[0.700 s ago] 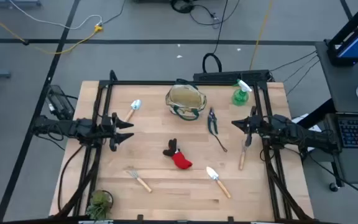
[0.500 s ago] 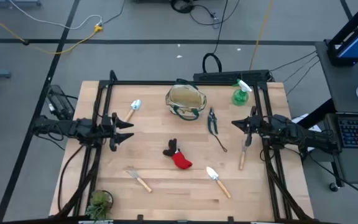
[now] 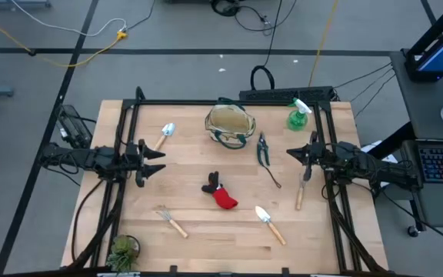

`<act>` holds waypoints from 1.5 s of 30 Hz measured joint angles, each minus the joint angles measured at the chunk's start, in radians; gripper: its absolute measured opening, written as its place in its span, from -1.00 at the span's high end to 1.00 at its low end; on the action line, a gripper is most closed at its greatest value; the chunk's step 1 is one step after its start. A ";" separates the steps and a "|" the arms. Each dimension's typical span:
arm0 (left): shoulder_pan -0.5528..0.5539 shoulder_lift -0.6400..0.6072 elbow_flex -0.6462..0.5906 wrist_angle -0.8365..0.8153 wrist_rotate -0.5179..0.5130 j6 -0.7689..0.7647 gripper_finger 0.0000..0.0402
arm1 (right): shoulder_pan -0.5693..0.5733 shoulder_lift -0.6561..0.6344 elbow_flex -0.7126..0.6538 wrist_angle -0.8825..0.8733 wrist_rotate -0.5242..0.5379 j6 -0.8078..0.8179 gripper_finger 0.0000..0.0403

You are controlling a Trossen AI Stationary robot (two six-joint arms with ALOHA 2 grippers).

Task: Pick & Place Garden tools in Gardening bag

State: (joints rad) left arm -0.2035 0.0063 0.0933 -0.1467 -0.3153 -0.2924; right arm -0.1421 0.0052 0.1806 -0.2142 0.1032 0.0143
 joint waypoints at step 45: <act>0.000 0.000 0.000 0.000 0.000 0.000 -0.20 | 0.000 0.000 0.000 0.000 0.000 -0.053 1.00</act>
State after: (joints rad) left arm -0.2035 0.0063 0.0933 -0.1467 -0.3154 -0.2920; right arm -0.1421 0.0051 0.1805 -0.2142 0.1032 -0.0383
